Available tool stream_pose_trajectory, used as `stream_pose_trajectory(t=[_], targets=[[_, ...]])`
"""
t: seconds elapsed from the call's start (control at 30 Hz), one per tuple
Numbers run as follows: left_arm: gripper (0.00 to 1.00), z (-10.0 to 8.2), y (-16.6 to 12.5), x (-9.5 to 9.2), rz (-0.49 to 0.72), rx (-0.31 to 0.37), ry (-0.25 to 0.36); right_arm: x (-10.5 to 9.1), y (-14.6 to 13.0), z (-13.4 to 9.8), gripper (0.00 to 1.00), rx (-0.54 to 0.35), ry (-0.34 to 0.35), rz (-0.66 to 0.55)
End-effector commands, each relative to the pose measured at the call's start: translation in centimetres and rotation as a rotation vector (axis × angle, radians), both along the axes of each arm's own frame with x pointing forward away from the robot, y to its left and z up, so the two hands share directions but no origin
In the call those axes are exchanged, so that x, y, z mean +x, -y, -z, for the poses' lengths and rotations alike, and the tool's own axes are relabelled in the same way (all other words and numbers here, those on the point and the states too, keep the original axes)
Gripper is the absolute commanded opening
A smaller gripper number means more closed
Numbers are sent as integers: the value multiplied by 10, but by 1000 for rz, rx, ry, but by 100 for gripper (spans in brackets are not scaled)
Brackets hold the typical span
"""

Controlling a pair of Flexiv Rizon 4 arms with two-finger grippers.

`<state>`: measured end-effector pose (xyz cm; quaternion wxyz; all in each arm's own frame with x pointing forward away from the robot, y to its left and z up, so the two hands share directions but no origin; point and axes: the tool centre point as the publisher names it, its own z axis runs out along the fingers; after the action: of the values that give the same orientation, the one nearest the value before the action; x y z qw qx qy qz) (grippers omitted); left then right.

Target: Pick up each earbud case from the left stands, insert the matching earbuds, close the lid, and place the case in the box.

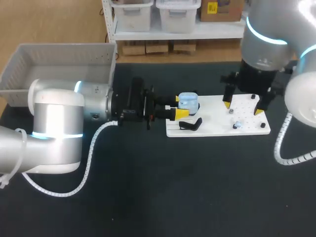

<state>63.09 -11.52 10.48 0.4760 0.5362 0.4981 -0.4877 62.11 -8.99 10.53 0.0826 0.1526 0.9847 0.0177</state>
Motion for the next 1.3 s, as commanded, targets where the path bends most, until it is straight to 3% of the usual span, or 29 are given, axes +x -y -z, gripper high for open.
stream_pose_trajectory(t=[0.03, 0.47, 0.57, 0.8, 1.3], targets=[[0, 1, 0, -2, -7, -3, 4, 6, 9, 15, 57, 46, -5, -21], [0, 1, 0, -2, -7, -3, 4, 12, 17, 47, 54, 46, -26, -98], [0, 1, 0, -2, -7, -3, 4, 12, 16, 51, 58, 38, -23, -116], [0, 1, 0, -2, -7, -3, 4, 12, 18, 65, 50, 47, -26, -139], [0, 1, 0, -2, -7, -3, 4, 19, 12, 81, 45, 65, -27, -143]])
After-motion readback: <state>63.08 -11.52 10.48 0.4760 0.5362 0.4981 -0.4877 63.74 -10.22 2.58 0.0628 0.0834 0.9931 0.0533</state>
